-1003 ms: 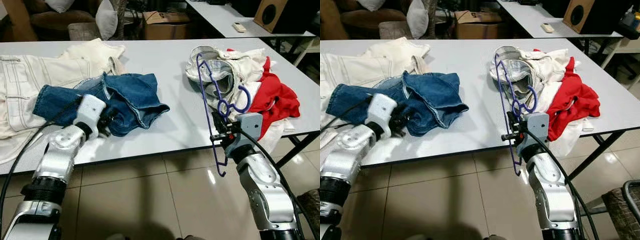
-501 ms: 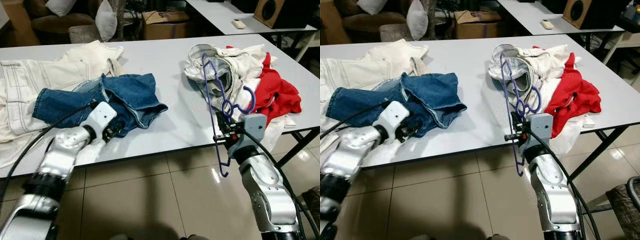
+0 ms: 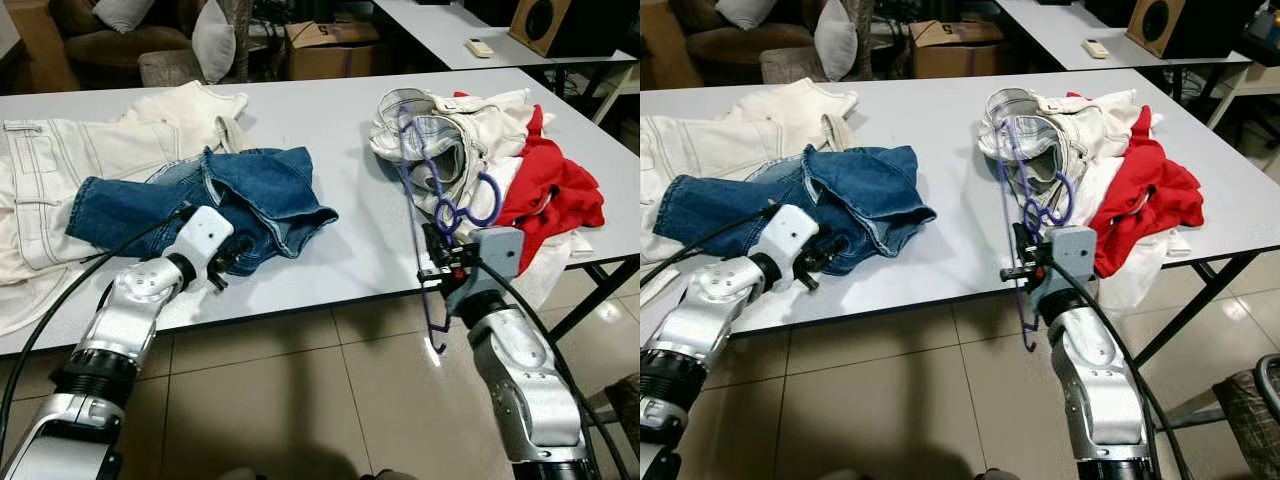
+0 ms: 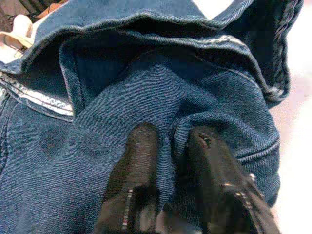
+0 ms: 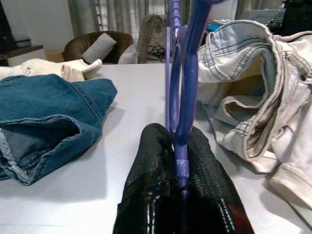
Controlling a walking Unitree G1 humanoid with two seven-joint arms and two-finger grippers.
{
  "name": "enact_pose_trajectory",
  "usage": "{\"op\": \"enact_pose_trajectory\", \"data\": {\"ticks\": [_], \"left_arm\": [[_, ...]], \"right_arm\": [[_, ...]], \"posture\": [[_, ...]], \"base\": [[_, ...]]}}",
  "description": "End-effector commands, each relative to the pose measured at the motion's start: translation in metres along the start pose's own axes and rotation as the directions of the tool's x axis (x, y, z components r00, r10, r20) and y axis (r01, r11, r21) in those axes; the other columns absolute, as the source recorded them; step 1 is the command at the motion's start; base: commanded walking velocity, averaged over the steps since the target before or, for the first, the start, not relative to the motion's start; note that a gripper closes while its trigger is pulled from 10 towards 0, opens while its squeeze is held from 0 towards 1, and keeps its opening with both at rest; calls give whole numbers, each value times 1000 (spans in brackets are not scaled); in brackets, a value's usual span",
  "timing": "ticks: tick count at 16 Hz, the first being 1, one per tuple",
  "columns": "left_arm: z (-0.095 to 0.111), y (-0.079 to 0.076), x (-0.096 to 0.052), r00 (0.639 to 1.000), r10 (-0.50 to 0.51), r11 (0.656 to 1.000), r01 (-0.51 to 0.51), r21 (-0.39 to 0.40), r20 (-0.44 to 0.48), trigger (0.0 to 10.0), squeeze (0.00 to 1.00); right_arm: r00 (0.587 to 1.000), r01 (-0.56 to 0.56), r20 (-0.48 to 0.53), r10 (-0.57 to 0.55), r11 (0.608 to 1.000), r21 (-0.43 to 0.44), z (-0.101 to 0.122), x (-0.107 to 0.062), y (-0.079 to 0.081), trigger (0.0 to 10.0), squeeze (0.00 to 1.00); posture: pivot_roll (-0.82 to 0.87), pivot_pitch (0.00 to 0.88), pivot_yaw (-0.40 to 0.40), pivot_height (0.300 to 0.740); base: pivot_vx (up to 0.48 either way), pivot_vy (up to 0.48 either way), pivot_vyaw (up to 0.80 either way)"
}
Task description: Hang hanger
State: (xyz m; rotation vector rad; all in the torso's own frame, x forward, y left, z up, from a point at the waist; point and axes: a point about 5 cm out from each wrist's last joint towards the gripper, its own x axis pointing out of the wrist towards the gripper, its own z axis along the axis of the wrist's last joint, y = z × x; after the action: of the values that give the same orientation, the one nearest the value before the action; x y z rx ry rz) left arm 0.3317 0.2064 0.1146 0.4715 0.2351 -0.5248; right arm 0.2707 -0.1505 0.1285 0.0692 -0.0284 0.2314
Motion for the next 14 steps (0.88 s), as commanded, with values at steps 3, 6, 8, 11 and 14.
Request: {"op": "enact_pose_trajectory", "data": {"ticks": [3,6,8,11,14], "left_arm": [[1,1,-4,1000,-16,999,16,-31,14,0,0],[6,3,-5,999,-34,997,36,-73,36,0,0],[8,2,-5,997,-63,992,67,-102,43,0,0],[26,-3,-17,947,-299,931,317,-182,121,0,0],[97,27,-34,819,-265,834,460,-305,509,0,0]], "right_arm": [[1000,-4,12,4,1000,-2,2,2,1,10000,0],[1000,-2,21,2,1000,-1,4,4,1,10000,0],[1000,-2,21,2,1000,-3,4,4,1,10000,0],[1000,5,24,-5,1000,-6,5,3,-2,10000,0],[999,16,35,-16,1000,-4,9,5,-6,10000,0]], "posture": [[-47,0,-6,740],[-46,0,-5,740],[-46,0,-5,740],[-53,0,-4,740],[-49,0,-11,740]], "base": [[0,0,0],[0,0,0],[0,0,0],[0,0,0],[0,0,0]]}}
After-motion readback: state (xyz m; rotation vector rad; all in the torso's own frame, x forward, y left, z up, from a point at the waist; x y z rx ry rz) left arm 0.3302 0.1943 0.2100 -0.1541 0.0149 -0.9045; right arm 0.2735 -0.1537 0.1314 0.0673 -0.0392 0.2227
